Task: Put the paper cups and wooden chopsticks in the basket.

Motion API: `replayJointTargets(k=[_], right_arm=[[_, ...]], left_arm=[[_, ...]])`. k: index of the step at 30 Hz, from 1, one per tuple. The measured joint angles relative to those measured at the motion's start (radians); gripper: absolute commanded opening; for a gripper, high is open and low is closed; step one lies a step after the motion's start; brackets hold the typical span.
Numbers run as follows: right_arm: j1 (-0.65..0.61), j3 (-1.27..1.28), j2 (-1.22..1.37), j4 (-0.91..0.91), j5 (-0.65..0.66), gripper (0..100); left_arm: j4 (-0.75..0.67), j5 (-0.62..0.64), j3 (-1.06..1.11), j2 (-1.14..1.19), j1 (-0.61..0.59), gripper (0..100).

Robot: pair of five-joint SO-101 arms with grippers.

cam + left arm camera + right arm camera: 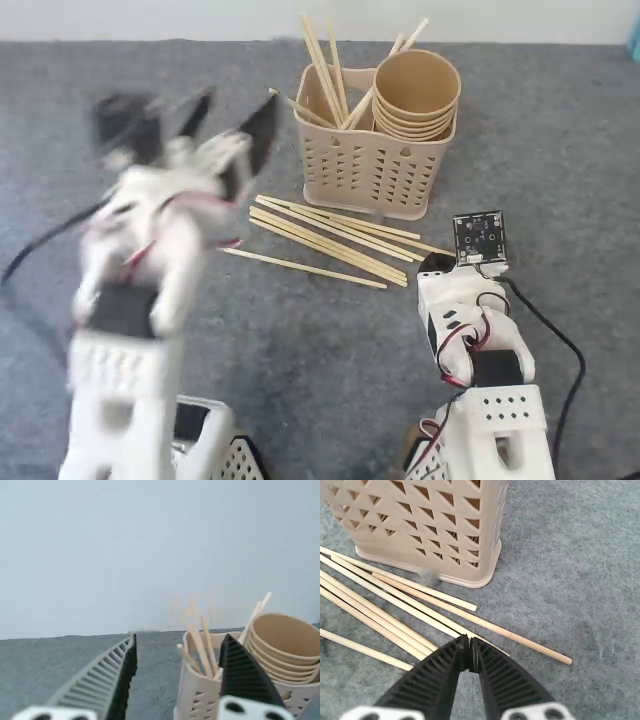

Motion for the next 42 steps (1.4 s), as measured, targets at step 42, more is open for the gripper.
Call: replayJointTargets(k=[42], right_arm=[[-0.631, -1.330, 1.550, 0.284, 0.178, 6.6]], left_arm=[[-0.166, 0.267, 0.232, 0.812, -0.750, 26]])
